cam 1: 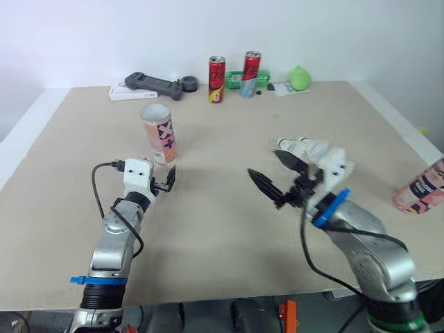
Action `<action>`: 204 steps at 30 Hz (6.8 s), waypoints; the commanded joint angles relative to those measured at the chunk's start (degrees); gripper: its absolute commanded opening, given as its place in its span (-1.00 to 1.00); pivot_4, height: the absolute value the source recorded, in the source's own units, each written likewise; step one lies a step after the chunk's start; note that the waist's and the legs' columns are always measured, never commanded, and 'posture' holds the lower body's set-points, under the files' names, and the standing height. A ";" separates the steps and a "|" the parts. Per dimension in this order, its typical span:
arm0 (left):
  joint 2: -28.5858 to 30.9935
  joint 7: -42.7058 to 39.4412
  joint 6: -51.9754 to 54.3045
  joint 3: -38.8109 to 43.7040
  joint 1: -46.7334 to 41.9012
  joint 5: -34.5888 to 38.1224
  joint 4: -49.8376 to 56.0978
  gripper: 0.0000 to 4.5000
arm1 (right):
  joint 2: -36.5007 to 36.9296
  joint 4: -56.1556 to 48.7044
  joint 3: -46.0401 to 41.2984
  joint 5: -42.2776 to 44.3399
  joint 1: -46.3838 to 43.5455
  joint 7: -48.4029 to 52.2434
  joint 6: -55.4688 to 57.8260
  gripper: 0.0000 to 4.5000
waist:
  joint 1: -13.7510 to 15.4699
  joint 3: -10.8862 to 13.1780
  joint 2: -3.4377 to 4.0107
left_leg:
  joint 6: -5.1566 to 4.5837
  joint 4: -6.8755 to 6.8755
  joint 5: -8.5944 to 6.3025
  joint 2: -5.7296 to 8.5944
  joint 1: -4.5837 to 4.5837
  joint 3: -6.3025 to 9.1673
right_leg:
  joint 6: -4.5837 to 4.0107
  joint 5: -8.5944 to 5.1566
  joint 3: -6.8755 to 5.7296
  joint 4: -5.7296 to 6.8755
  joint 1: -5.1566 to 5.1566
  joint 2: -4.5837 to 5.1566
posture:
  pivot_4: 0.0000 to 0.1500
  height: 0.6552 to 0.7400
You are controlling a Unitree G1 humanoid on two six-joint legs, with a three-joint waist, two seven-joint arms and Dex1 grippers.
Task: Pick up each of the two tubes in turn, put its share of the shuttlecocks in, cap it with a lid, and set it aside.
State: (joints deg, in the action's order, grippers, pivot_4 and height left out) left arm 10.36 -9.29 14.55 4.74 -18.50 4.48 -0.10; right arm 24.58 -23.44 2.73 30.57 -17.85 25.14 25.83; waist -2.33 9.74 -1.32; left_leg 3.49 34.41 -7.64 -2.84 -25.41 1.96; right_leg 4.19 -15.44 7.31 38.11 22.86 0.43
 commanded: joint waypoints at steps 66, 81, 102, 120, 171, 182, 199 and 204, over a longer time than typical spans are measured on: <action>20.21 0.27 -27.02 -12.16 -3.80 -32.01 -5.94 0.59 | -10.18 54.44 -10.62 -22.22 -25.03 -17.97 -14.40 1.00 | -0.46 0.12 -0.08 | 0.05 -0.46 0.43 -0.10 -0.18 -0.24 | 0.10 0.56 0.09 0.04 0.44 -0.02 | 1.00 1.00; 19.42 0.39 -26.74 -12.75 -3.49 -31.96 -6.16 0.55 | -10.80 74.22 -13.02 -22.19 -34.36 -19.16 -25.00 -0.68 | -0.51 0.12 -0.07 | 0.05 -0.56 0.43 -0.09 -0.17 -0.22 | 0.04 0.53 0.09 0.04 0.47 -0.02 | 1.00 1.00; 15.97 -4.66 -20.88 -15.47 -4.18 -30.12 -8.70 0.55 | 3.33 5.82 1.03 -5.42 -12.64 15.81 -1.43 -0.98 | -0.40 0.13 -0.01 | 0.05 -0.62 0.42 -0.05 -0.09 -0.06 | 0.14 0.36 0.03 0.09 0.39 -0.02 | 1.00 1.00; 13.59 -5.66 -18.97 -16.35 -4.18 -29.89 -8.42 0.55 | -4.36 2.30 6.06 -5.40 -11.68 14.13 5.01 -0.34 | -0.27 0.11 -0.03 | -0.04 -0.45 0.56 -0.07 -0.07 -0.15 | 0.21 0.58 0.05 0.09 0.36 -0.01 | 1.00 1.00; 12.01 -5.69 -19.36 -17.11 -4.80 -29.33 -9.21 0.55 | 2.03 40.63 -22.11 -16.37 -9.00 -10.64 -9.82 -0.97 | -0.44 0.02 0.09 | -0.13 -0.44 0.62 0.04 0.00 -0.30 | 0.40 0.59 0.15 0.04 0.22 0.13 | 1.00 1.00; 12.31 -6.14 -19.77 -17.52 -5.55 -29.16 -10.54 0.55 | 7.36 1.08 -17.26 5.52 -0.76 6.02 7.03 -0.97 | -0.73 0.03 0.19 | -0.12 -0.47 0.61 0.03 -0.01 -0.29 | 0.38 0.55 0.18 0.05 0.27 0.12 | 1.00 1.00; 12.14 -5.81 -18.74 -17.65 -5.26 -29.25 -9.55 0.55 | -0.37 4.50 11.02 -10.38 -13.02 7.15 5.10 -0.97 | -0.41 0.03 0.10 | -0.12 -0.38 0.61 -0.02 -0.09 -0.30 | 0.08 0.47 0.12 0.02 0.33 0.10 | 1.00 1.00; 12.28 -5.29 -18.66 -17.31 -4.94 -29.27 -9.44 0.55 | -1.97 2.43 4.61 -4.28 -10.84 8.53 7.68 -0.27 | -0.37 0.03 0.09 | -0.12 -0.39 0.61 -0.04 -0.10 -0.27 | 0.22 0.55 0.11 0.04 0.35 0.07 | 1.00 1.00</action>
State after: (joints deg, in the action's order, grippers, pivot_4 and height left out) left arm 22.36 -14.62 -4.62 -12.84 -24.26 -24.74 -10.10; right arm 22.22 -18.65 10.82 24.31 -29.15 33.52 33.30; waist -2.70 9.77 -1.23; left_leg 3.36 34.02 -7.03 -2.87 -25.53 1.71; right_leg 4.49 -14.85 7.42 38.14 23.17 0.51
